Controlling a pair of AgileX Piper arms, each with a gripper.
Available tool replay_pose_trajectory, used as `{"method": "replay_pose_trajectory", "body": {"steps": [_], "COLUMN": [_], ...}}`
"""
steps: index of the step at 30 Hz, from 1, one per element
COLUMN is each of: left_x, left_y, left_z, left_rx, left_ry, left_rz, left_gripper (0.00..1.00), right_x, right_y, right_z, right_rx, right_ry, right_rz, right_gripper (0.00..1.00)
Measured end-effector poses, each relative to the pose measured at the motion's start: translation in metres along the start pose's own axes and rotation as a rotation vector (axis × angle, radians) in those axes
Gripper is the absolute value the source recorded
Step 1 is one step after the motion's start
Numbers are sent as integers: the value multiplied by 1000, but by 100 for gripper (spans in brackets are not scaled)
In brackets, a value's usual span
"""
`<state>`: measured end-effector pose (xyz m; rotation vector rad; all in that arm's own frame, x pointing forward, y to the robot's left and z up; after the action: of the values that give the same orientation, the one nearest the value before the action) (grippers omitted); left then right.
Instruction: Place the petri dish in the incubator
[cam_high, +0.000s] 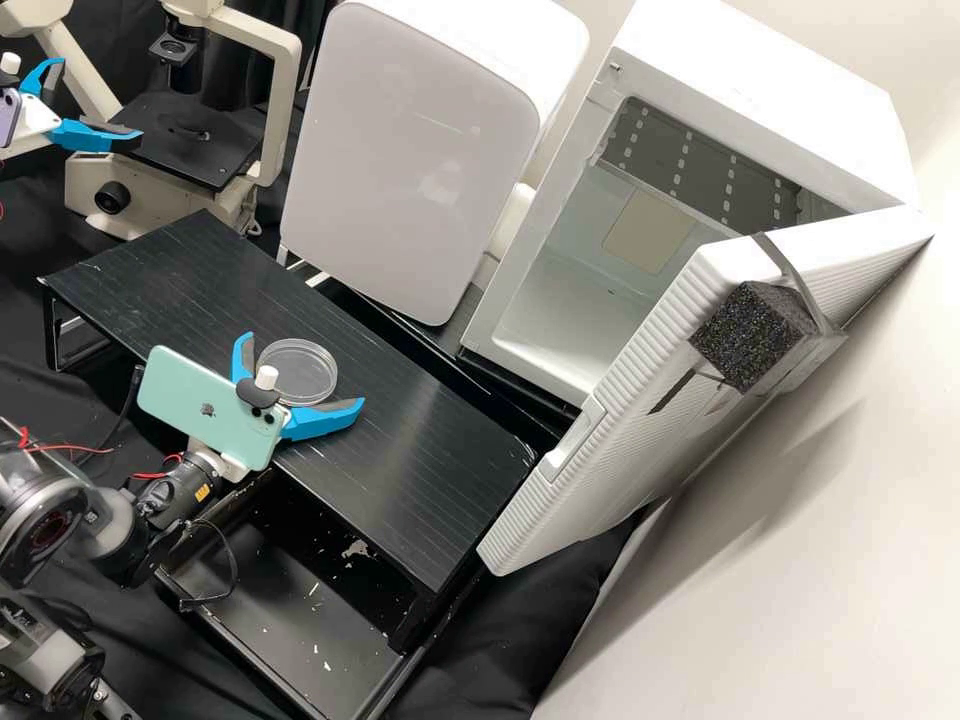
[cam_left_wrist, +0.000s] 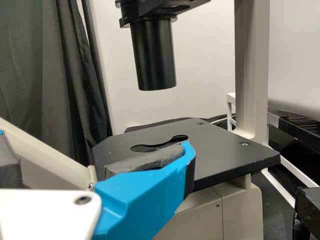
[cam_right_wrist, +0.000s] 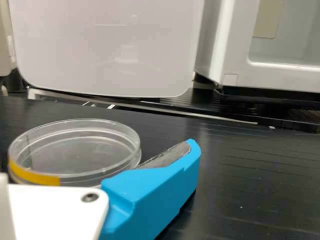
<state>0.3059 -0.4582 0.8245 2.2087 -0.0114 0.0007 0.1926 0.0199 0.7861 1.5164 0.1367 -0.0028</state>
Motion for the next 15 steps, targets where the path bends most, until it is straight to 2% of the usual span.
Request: {"method": "replay_pose_trajectory", "body": {"steps": [10, 11, 15], "left_x": [0, 0, 0], "left_y": [0, 0, 0], "left_z": [0, 0, 0], "left_rx": [0, 0, 0], "left_ry": [0, 0, 0], "left_rz": [0, 0, 0], "left_gripper": [100, 100, 100], "right_x": [8, 8, 9], "right_y": [2, 2, 3], "right_z": [5, 5, 4], "right_rx": [-4, -4, 9], "right_ry": [-14, -10, -2], "right_rz": [7, 5, 5], "right_gripper": [100, 0, 0]}}
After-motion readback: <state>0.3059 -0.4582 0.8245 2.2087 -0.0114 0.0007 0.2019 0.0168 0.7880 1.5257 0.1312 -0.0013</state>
